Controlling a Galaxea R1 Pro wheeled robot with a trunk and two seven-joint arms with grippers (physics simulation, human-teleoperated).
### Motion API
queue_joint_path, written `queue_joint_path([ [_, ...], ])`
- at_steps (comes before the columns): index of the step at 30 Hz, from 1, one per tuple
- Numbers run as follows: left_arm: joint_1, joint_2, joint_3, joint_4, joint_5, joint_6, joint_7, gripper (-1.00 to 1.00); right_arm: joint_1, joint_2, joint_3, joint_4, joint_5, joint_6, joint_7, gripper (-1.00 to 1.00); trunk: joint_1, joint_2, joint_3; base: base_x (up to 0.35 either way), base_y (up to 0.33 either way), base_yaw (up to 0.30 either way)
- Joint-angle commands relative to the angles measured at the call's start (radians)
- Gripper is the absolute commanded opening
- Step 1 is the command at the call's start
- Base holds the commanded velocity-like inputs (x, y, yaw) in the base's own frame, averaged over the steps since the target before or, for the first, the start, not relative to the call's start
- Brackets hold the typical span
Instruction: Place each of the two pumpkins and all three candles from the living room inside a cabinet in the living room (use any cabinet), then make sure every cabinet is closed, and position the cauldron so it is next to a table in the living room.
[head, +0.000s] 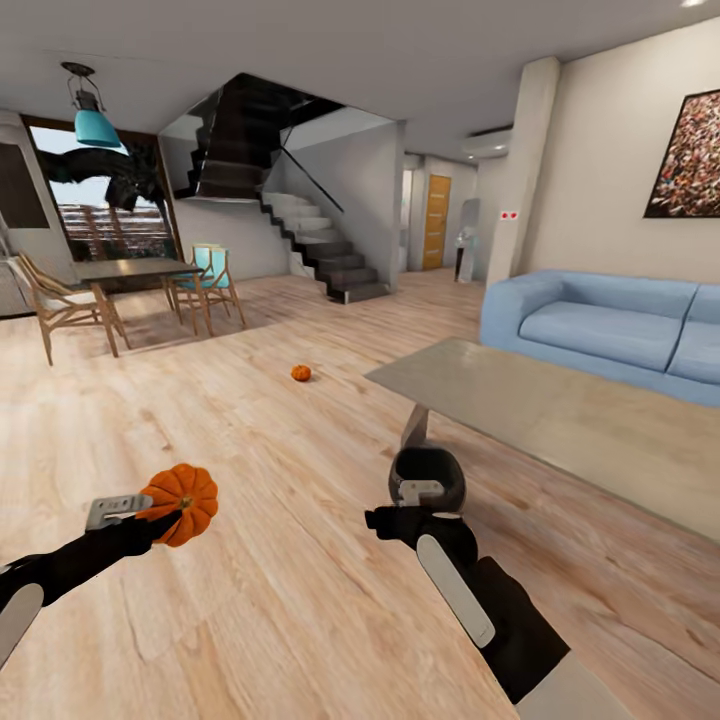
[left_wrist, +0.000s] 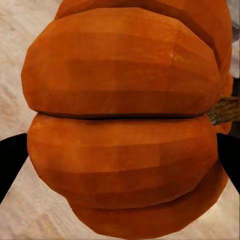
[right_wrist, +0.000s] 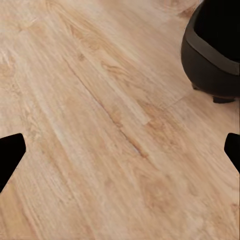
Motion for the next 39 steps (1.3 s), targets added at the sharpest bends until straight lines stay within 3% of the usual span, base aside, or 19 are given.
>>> queue_joint_path([
  [1, -0.001, 0.0, 0.002, 0.0, 0.007, 0.006, -0.003, -1.0, -0.001, 0.0, 0.001, -0.001, -0.01, 0.002, -0.01, 1.0, 0.0, 0.0, -0.001, 0.286, 0.212, 0.291],
  [19, -0.001, 0.0, 0.003, 0.0, 0.008, 0.007, -0.003, -1.0, -0.001, 0.0, 0.003, -0.002, -0.01, 0.002, -0.01, 1.0, 0.0, 0.0, -0.001, 0.254, 0.241, 0.288],
  [39, -0.001, 0.0, 0.003, 0.001, 0.008, 0.006, -0.003, -1.0, -0.001, 0.0, 0.005, 0.0, -0.013, -0.04, -0.008, 1.0, 0.0, 0.0, -0.001, 0.274, 0.206, 0.079],
])
